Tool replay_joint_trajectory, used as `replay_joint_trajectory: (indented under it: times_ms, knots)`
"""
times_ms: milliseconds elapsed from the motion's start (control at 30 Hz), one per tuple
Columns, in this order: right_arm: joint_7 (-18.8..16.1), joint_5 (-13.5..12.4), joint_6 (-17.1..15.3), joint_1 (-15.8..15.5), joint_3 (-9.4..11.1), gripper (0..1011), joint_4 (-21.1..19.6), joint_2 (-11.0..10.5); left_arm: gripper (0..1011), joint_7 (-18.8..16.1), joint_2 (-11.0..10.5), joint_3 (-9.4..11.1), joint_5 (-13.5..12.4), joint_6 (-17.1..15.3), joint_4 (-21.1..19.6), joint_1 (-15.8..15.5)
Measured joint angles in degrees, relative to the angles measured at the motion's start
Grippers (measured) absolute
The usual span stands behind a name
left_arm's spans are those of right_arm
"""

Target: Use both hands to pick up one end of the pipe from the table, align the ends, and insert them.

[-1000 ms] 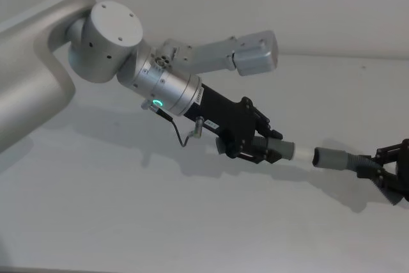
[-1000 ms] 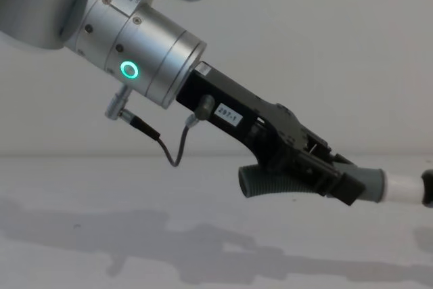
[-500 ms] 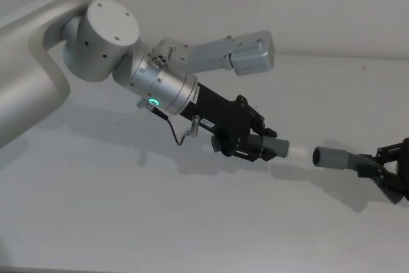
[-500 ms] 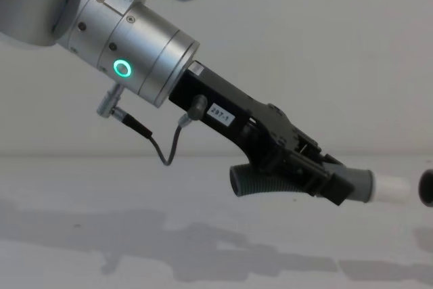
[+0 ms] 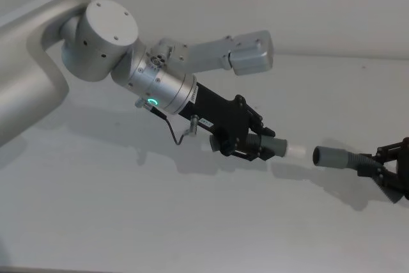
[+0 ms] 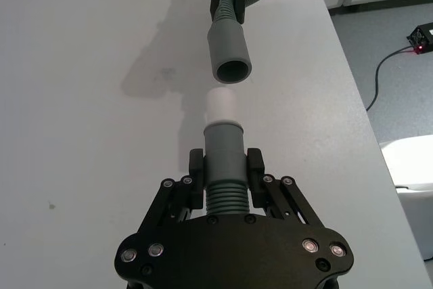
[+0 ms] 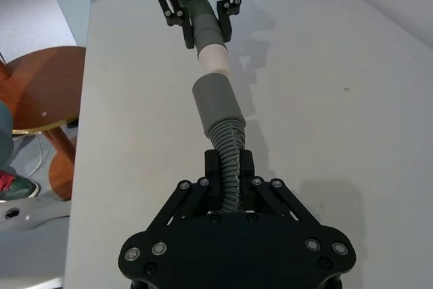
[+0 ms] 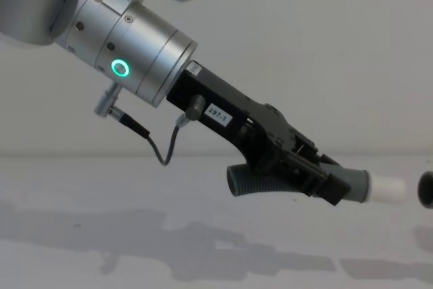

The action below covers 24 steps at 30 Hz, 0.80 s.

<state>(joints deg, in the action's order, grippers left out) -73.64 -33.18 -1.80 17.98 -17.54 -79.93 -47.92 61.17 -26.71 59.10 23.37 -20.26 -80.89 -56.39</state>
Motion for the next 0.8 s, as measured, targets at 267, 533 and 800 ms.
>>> replay_joint_trajectory:
  times_ms: [267, 533, 800]
  knots:
    - [0.15, 0.24, 0.13, 0.26, -0.60, 158, 0.00, -0.13, 368, -0.06, -0.06, 0.03, -0.05, -0.07, -0.04, -0.03]
    - [0.54, 0.39, 0.16, 0.50, -1.25, 158, -0.09, -0.22, 368, -0.12, -0.10, 0.03, -0.06, -0.10, -0.09, -0.04]
    - [1.05, 0.38, 0.09, 0.58, -1.66, 158, -0.25, -0.28, 368, -0.14, -0.14, 0.03, -0.06, -0.09, -0.09, -0.04]
